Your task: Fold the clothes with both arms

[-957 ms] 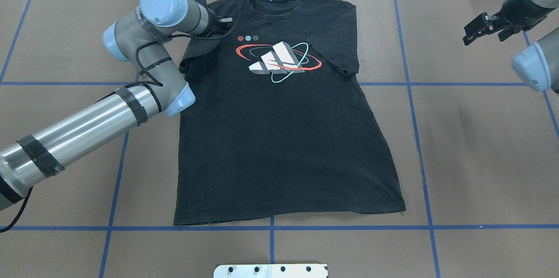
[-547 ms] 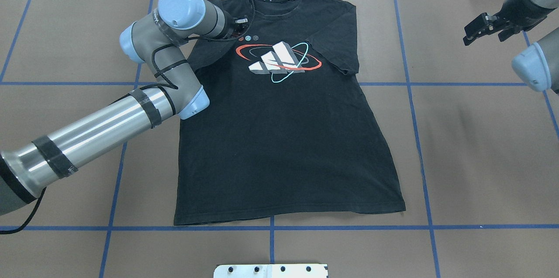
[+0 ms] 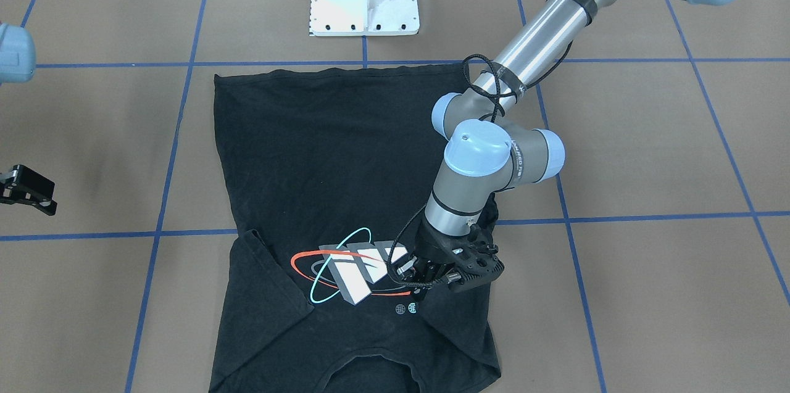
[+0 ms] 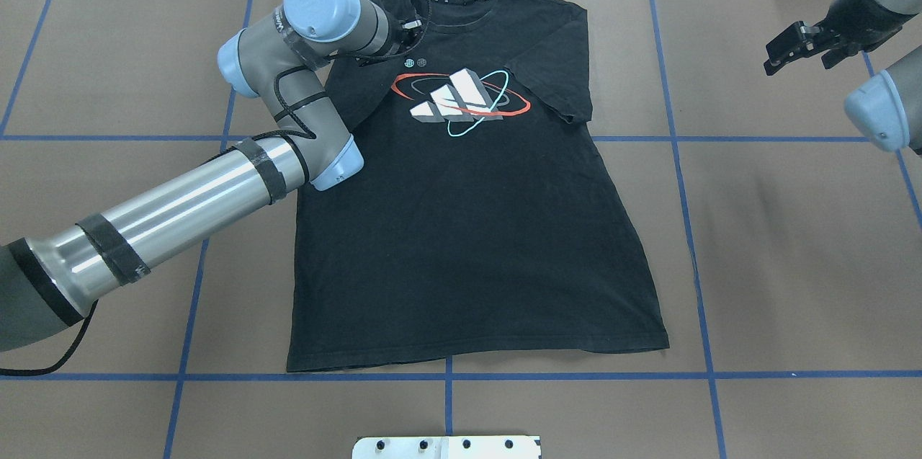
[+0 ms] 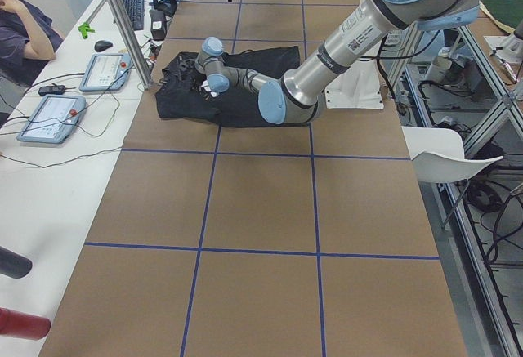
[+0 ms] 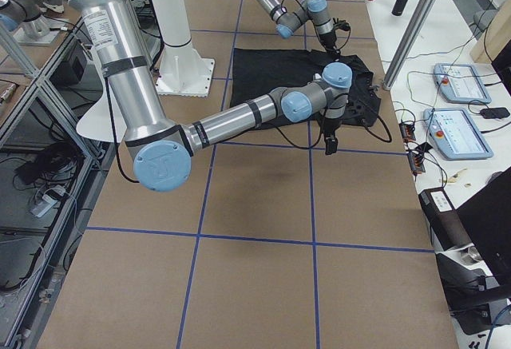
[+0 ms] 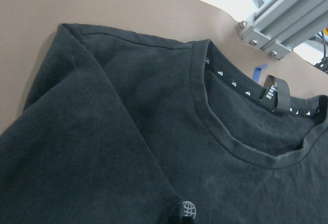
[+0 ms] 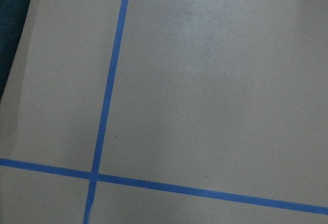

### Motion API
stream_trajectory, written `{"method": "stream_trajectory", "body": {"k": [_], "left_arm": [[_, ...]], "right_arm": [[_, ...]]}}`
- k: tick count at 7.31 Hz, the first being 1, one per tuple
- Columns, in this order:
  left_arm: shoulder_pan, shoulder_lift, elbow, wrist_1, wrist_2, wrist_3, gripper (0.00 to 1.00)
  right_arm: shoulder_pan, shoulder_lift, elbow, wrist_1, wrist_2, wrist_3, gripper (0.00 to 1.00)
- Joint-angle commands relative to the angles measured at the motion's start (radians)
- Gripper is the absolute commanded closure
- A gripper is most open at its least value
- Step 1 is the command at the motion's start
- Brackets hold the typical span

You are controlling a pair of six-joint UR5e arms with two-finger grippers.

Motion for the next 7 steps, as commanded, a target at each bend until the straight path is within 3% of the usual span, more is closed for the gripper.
{"method": "stream_trajectory", "body": {"k": [1,4,5,6,7], "left_arm": [[0.002,-0.027,0.021,-0.002,0.014,-0.081,1.0],[0.006,-0.032,0.021,-0.006,0.014,-0.123,1.0],[0.009,-0.035,0.021,-0.006,0.013,-0.115,0.73],[0.016,-0.037,0.015,-0.005,0.011,-0.094,0.01],[0.016,-0.037,-0.003,-0.002,0.004,-0.065,0.0]], "right_arm": [[0.0,0.0,0.0,0.0,0.0,0.0,0.0],[0.0,0.0,-0.001,0.0,0.0,0.0,0.0],[0.0,0.0,-0.001,0.0,0.0,0.0,0.0],[0.0,0.0,-0.001,0.0,0.0,0.002,0.0],[0.0,-0.002,0.005,0.0,0.002,0.012,0.0]]}}
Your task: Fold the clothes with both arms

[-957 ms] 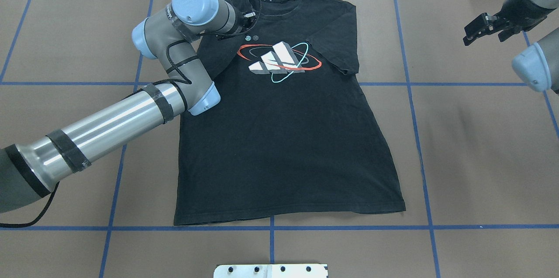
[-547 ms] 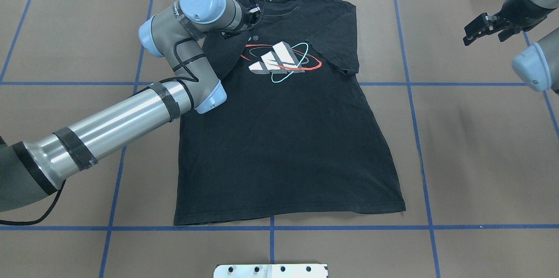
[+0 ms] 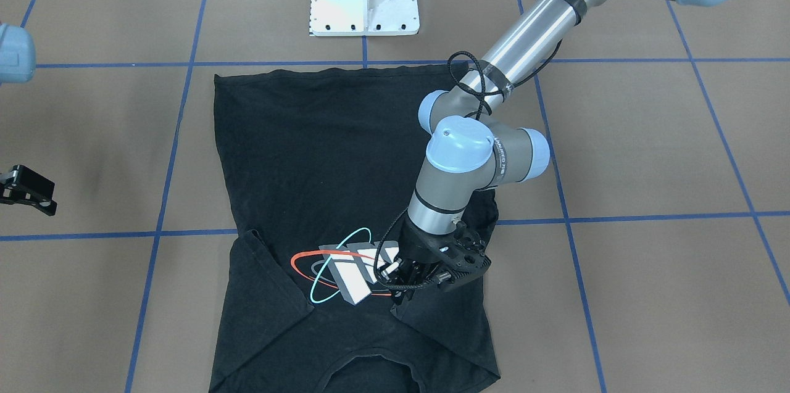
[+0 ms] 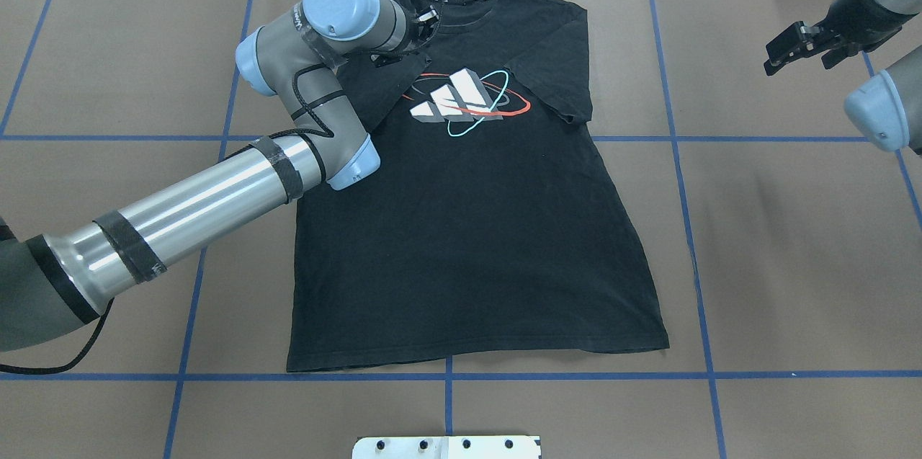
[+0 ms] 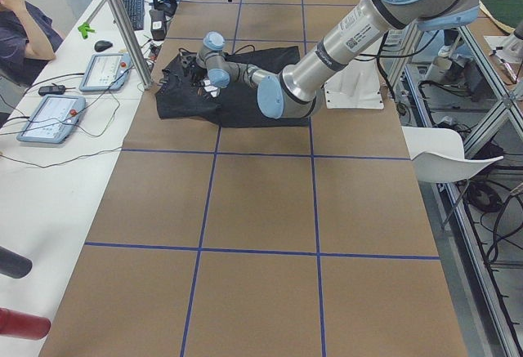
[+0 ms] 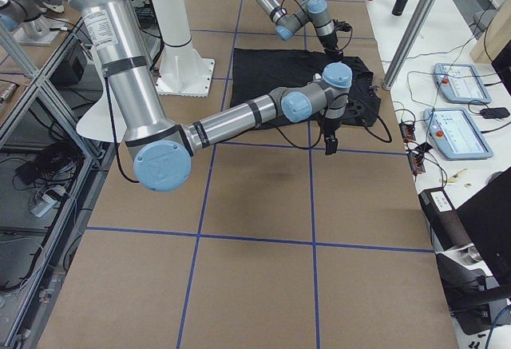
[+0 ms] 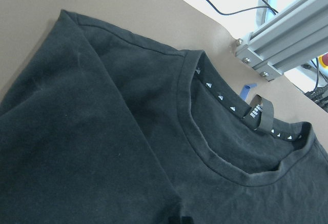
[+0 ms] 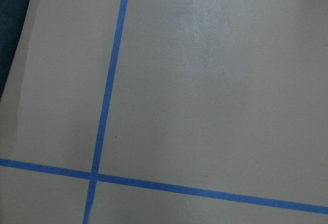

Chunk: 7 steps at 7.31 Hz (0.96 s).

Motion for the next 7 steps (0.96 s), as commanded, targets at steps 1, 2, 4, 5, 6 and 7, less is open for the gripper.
{"method": "stream_trajectory", "body": {"k": [1,2,4,5,6,7], "left_arm": [[0.009,0.008,-0.061,0.009,-0.023,0.101,0.0],[0.009,0.037,-0.135,0.044,-0.079,0.189,0.0],[0.004,0.194,-0.419,0.182,-0.178,0.244,0.0],[0.006,0.3,-0.566,0.225,-0.189,0.275,0.0],[0.009,0.421,-0.718,0.243,-0.19,0.3,0.0],[0.014,0.542,-0.85,0.248,-0.204,0.309,0.0]], "right_arm": [[0.0,-0.001,0.016,0.0,0.009,0.056,0.0],[0.0,-0.013,0.048,0.0,0.016,0.085,0.0],[-0.009,-0.09,0.162,0.001,0.032,0.189,0.0],[-0.038,-0.152,0.24,0.002,0.03,0.241,0.0],[-0.078,-0.202,0.317,0.003,0.021,0.327,0.0],[-0.13,-0.239,0.38,0.008,0.0,0.404,0.0]]}}
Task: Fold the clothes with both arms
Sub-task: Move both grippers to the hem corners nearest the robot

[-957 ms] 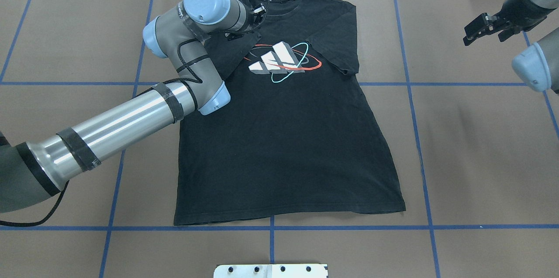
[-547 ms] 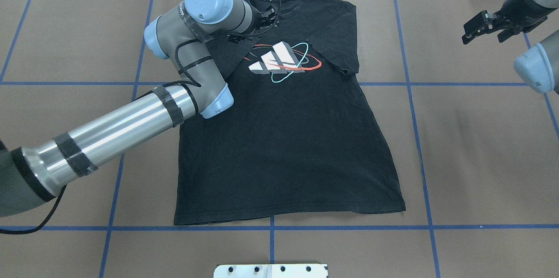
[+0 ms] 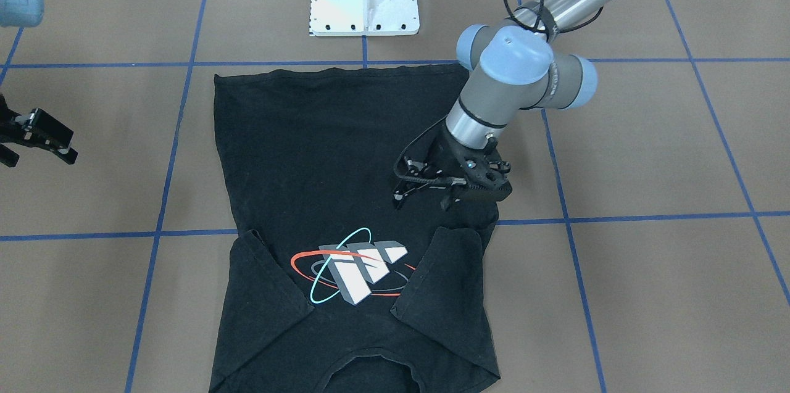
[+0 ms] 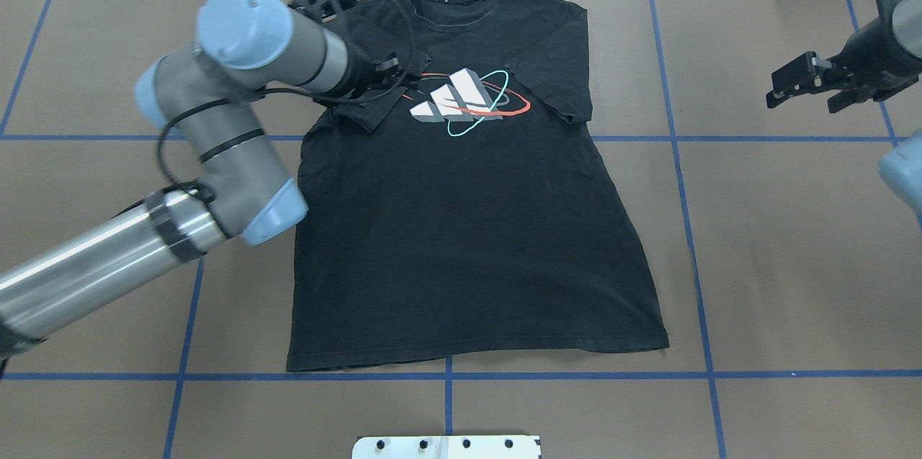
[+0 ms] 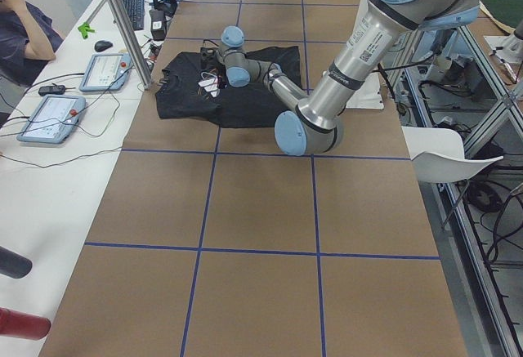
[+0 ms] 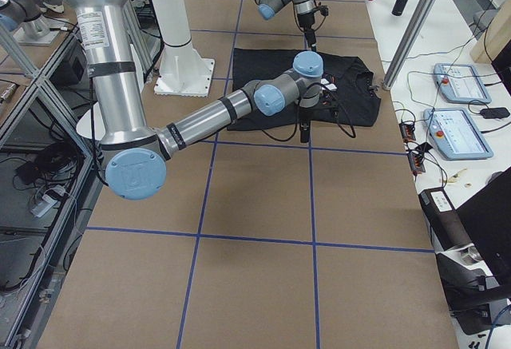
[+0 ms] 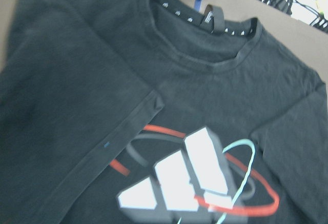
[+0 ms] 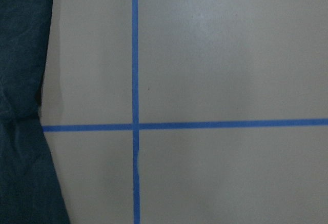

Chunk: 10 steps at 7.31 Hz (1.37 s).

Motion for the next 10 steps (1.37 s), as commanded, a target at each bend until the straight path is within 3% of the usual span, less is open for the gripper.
{"method": "stream_trajectory", "body": {"k": [1,2,5,6,7,9,10], "left_arm": [[0.015,0.241,-0.271,0.02,-0.029,0.024,0.0],[0.07,0.33,-0.353,0.043,-0.026,0.026,0.0],[0.188,0.52,-0.511,0.054,-0.016,0.011,0.0],[0.266,0.568,-0.53,0.054,0.047,-0.026,0.0],[0.359,0.568,-0.536,0.084,0.142,-0.086,0.0],[0.443,0.536,-0.635,0.377,0.183,-0.095,0.0],[0.467,0.488,-0.634,0.434,0.213,-0.133,0.0]], "right_arm": [[-0.105,-0.1,0.138,0.05,-0.045,0.166,0.0],[-0.162,-0.161,0.19,0.105,-0.08,0.226,0.0],[-0.378,-0.278,0.341,0.107,-0.267,0.358,0.0],[-0.429,-0.333,0.379,0.107,-0.312,0.368,0.0],[-0.489,-0.347,0.393,0.107,-0.365,0.421,0.0],[-0.636,-0.346,0.398,0.107,-0.5,0.532,0.0],[-0.649,-0.346,0.396,0.107,-0.502,0.534,0.0]]}}
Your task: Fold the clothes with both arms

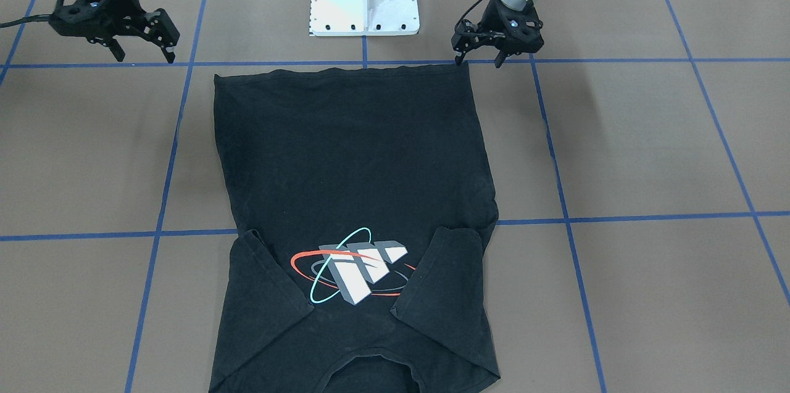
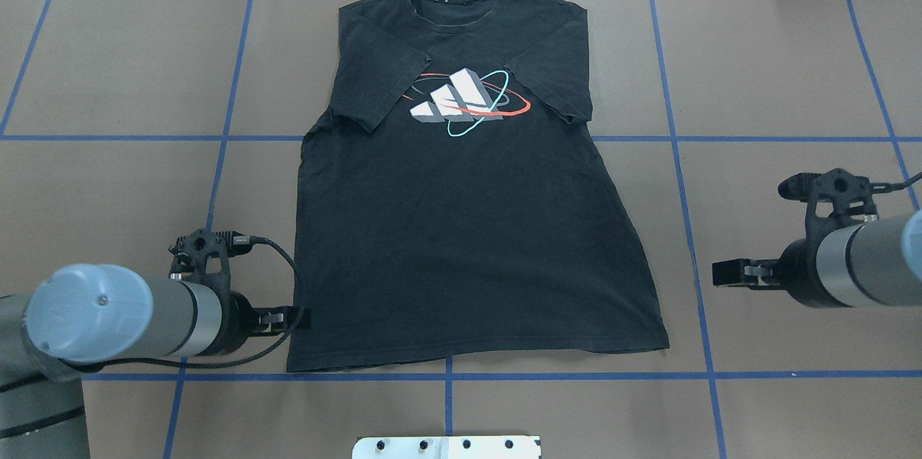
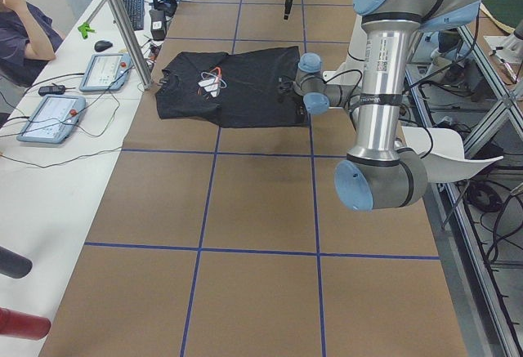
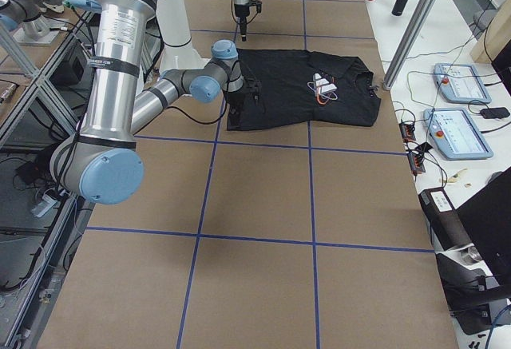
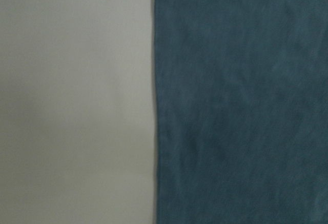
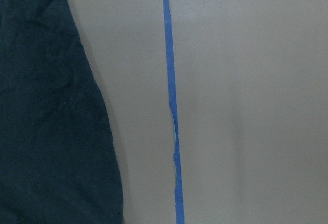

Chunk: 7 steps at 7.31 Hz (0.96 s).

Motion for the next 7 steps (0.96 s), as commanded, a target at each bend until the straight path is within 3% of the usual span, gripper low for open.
{"method": "stream_trajectory", "body": {"k": [1,2,3,5,7], "left_arm": [[0.089,-0.059,0.004,0.11,0.041,-0.053,0.0],[0.1,-0.077,0.042,0.109,0.044,-0.056,0.01],[0.102,-0.076,0.054,0.107,0.044,-0.053,0.08],[0.103,-0.076,0.056,0.106,0.041,-0.042,0.43],[0.103,-0.076,0.059,0.103,0.04,-0.039,0.48]], "right_arm": [[-0.057,-0.001,0.0,0.0,-0.041,0.025,0.0],[-0.065,-0.001,0.0,0.0,-0.042,0.027,0.0],[-0.065,-0.001,-0.002,0.0,-0.044,0.027,0.0],[-0.065,0.001,-0.003,0.0,-0.044,0.027,0.0],[-0.065,0.001,-0.005,0.0,-0.044,0.027,0.0]]}}
